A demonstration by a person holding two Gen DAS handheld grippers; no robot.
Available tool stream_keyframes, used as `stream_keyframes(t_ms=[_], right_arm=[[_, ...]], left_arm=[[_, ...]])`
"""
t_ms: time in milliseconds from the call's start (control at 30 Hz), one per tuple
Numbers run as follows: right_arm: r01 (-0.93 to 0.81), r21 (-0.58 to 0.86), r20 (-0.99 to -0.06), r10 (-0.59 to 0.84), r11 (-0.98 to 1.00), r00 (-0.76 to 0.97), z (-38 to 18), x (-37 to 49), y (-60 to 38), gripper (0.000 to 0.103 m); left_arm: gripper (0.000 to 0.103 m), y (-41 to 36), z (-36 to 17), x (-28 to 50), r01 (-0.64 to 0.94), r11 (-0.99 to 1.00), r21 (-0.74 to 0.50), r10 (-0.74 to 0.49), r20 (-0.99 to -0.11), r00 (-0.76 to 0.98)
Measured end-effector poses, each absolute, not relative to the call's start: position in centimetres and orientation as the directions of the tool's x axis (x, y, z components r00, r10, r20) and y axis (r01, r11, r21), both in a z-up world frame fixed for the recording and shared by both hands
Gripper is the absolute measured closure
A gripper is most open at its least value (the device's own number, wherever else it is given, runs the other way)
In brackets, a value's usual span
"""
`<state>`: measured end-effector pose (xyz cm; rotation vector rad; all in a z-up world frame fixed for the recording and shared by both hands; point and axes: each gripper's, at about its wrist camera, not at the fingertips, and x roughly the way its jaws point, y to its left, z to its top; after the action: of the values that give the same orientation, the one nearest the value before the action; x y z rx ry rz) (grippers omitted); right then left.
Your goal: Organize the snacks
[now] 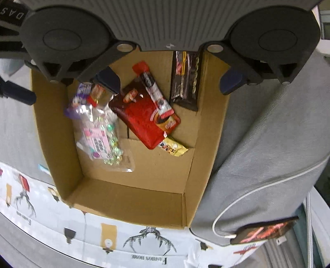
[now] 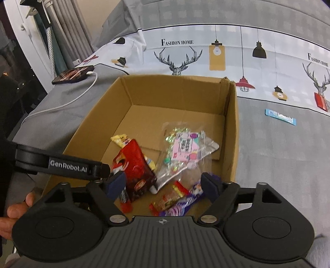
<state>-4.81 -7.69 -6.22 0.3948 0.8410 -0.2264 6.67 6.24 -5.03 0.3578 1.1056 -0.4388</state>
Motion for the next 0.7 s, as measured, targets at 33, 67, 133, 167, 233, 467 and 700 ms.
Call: stream_keyframes(t_ms=[33,67,133,167,233,467,700], right_arm=[[0.349,0.250,-0.763,-0.038,0.903,0.646,-6.0,-5.2,-7.4,0.017],[0.352,0.251,-0.765,-0.038,0.902,0.643,-5.8,-5.6,-7.1,0.016],[0.355,0.247,-0.767,-0.043,0.902,0.641,-5.2,-6.5,-6.6,0.012],[0.358,0.238,-0.766,-0.052,0.903,0.641,-4.9,-7.1,-6.3,0.011],[0.359,0.222,-0.759,-0.070,0.907,0.647,-4.2,-8.2,-5.8,0.011],[0.360,0.174,-0.723,-0.129,0.916,0.679,-2.2,-12.2,-3.5,0.008],[0.380,0.146,-0.665,-0.194,0.913,0.721,-0.2,-15.4,-2.8,0.005]], left_arm=[[0.000,6.6,-4.7,6.0,0.511,0.857,0.070,-0.159,-0.906,0.392],[0.000,6.9,-4.4,5.5,0.512,0.856,0.077,-0.159,-0.902,0.402],[0.000,7.6,-3.7,4.3,0.509,0.857,0.084,-0.160,-0.895,0.417],[0.000,8.0,-3.3,3.7,0.503,0.860,0.088,-0.159,-0.890,0.426],[0.000,8.7,-2.9,2.5,0.479,0.872,0.101,-0.147,-0.879,0.453],[0.000,10.0,-1.5,-1.6,0.441,0.883,0.163,-0.115,-0.834,0.539],[0.000,10.8,0.1,-4.5,0.428,0.884,0.186,-0.117,-0.800,0.589]])
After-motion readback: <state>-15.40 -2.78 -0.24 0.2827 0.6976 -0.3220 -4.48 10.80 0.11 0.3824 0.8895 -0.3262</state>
